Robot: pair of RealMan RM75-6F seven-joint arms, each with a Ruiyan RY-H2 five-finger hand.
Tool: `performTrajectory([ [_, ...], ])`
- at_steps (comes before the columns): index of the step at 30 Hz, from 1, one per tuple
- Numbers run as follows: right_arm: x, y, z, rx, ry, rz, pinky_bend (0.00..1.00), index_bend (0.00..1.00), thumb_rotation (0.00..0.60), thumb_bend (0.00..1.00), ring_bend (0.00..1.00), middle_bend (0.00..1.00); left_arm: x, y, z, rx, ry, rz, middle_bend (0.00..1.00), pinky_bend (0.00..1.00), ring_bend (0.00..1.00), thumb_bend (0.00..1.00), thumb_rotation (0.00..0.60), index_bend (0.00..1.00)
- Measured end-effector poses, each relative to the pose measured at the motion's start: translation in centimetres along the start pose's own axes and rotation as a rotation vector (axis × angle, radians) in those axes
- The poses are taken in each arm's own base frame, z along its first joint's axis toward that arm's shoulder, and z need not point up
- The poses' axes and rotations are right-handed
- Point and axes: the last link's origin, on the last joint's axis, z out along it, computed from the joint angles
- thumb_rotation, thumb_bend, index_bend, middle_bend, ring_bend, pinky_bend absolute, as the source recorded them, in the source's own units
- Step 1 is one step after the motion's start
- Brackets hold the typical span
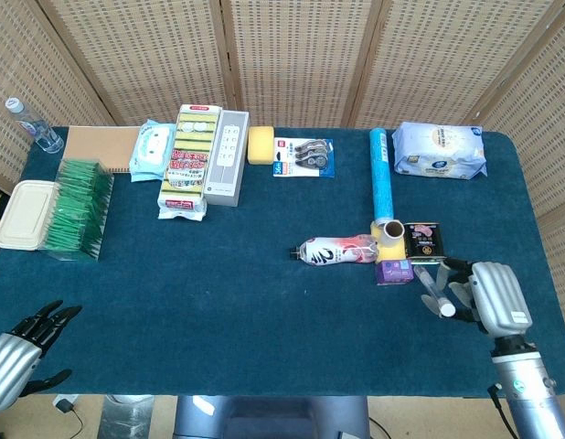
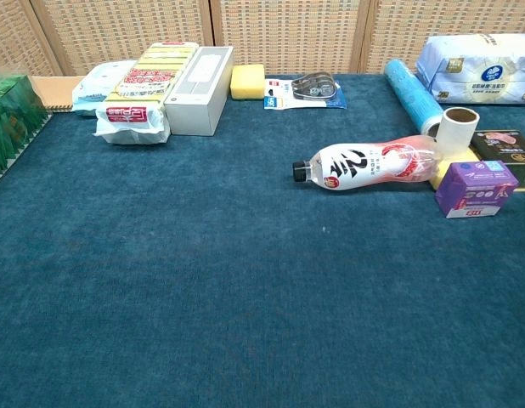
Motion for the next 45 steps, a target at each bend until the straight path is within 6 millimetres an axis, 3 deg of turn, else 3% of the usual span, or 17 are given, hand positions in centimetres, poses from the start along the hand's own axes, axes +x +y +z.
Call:
performTrajectory([
  [8,0.3,0.1,-2.4,0.031,-0.027,0.031,1.0,0.8,0.6,0.42,1.0,0.99,-0.1,0.2,-0.2,-0.007,-0.001,0.008,0.2,0.3,0.13,0.11,0.6,0.0],
  [12,0.9,-0.6,-2.3,0.082,0.006,0.046,1.0,0.8,0.6,0.43,1.0,0.99,-0.2,0.4,-0.2,-0.013,-0.008,0.013,0.2,0.3,0.13,0.11,0.6,0.0],
  [20,0.0,1.8,-3.0,-0.067,-0.018,0.069,1.0,0.8,0.6,0.43,1.0,0.99,-0.2,0.0,0.0,0.005,-0.012,0.01,0.2,0.3,0.13,0.11,0.6,0.0],
  [26,0.5,-0.6,-2.4,0.095,0.036,0.061,1.0,0.8,0.6,0.43,1.0,1.0,-0.1,0.3,-0.2,-0.014,-0.008,0.006,0.2,0.3,0.13,0.11,0.6,0.0],
  [35,-2.3,2.7,-3.7,-0.003,-0.034,-0.028,1.0,0.8,0.6,0.43,1.0,1.0,0.1,-0.3,-0.1,0.02,0.002,0.001,0.2,0.3,0.13,0.11,0.6,0.0],
  [41,-0.7,1.5,-3.3,0.041,0.105,-0.01,1.0,0.8,0.6,0.43,1.0,1.0,0.1,0.3,-0.4,-0.017,0.005,0.001,0.2,0.3,0.13,0.11,0.6,0.0],
  [45,-2.0,1.5,-4.3,0.049,0.034,-0.034,1.0,0.81,0.6,0.43,1.0,1.0,0.0,0.2,-0.3,-0.01,0.002,0.006,0.2,0.3,0.12,0.11,0.6,0.0],
])
